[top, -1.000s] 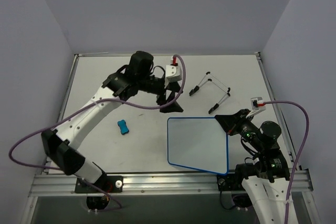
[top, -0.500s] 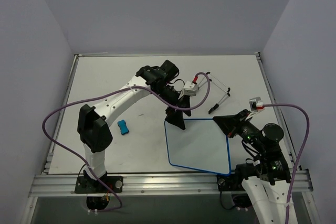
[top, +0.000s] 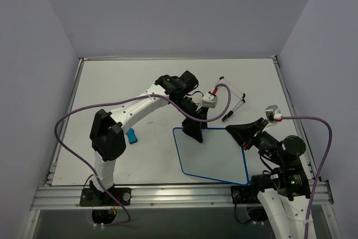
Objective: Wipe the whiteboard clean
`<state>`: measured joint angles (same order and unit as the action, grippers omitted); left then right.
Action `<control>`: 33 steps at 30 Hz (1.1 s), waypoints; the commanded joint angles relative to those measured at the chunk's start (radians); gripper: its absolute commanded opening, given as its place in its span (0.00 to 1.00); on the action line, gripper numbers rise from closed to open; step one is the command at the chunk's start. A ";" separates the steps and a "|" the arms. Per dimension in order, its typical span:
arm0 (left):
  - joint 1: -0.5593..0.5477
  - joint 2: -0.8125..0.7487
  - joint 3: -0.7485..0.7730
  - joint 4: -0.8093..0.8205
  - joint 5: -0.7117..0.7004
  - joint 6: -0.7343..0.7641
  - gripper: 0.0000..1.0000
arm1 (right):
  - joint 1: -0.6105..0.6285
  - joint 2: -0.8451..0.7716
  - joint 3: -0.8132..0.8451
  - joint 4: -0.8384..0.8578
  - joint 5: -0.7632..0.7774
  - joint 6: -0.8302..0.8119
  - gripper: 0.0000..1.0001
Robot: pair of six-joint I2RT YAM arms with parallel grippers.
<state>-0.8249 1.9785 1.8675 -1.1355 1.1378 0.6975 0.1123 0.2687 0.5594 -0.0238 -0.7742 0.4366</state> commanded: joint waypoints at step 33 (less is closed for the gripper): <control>-0.019 0.129 0.634 -0.369 -0.389 0.103 0.02 | 0.013 -0.114 0.437 -0.388 0.467 -0.190 0.90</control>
<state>-0.8570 2.0933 2.3596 -1.3380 0.7799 0.7433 0.1150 0.1619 0.9375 -0.3065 -0.4465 0.2916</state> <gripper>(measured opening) 0.102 0.895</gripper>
